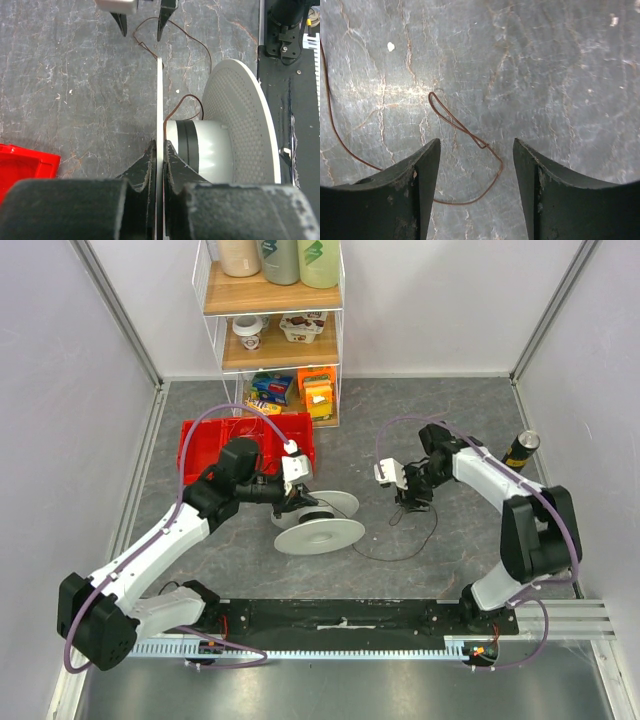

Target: Wrap the cables

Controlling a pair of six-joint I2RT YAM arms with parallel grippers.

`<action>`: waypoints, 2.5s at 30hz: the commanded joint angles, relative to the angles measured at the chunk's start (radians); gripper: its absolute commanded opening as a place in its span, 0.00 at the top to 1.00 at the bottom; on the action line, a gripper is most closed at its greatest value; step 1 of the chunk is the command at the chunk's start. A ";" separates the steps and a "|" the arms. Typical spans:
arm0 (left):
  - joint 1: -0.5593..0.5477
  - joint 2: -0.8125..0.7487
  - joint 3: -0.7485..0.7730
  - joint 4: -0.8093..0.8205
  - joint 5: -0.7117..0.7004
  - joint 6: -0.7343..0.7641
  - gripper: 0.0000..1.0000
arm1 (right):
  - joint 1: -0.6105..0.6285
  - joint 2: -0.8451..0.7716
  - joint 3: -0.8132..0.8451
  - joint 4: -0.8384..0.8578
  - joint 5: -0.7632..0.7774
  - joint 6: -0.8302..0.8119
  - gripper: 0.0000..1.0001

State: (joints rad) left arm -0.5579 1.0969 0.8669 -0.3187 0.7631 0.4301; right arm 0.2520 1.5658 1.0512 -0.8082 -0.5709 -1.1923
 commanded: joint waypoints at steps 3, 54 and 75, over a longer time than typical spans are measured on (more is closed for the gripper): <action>0.003 -0.011 0.020 0.089 0.044 -0.059 0.98 | 0.018 0.095 0.052 -0.036 0.000 -0.147 0.34; 0.248 -0.101 0.471 -0.059 -0.692 -0.998 0.98 | 0.067 -0.490 0.081 -0.206 -0.124 0.237 1.00; 0.152 0.014 0.333 -0.100 -1.056 -0.814 0.98 | 0.314 -0.521 0.611 -0.135 -0.242 0.631 1.00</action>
State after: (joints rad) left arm -0.3408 1.1149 1.1973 -0.4953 -0.2363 -0.4274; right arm 0.5549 1.0245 1.5650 -1.0191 -0.7483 -0.6903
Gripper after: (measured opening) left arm 0.098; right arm 0.010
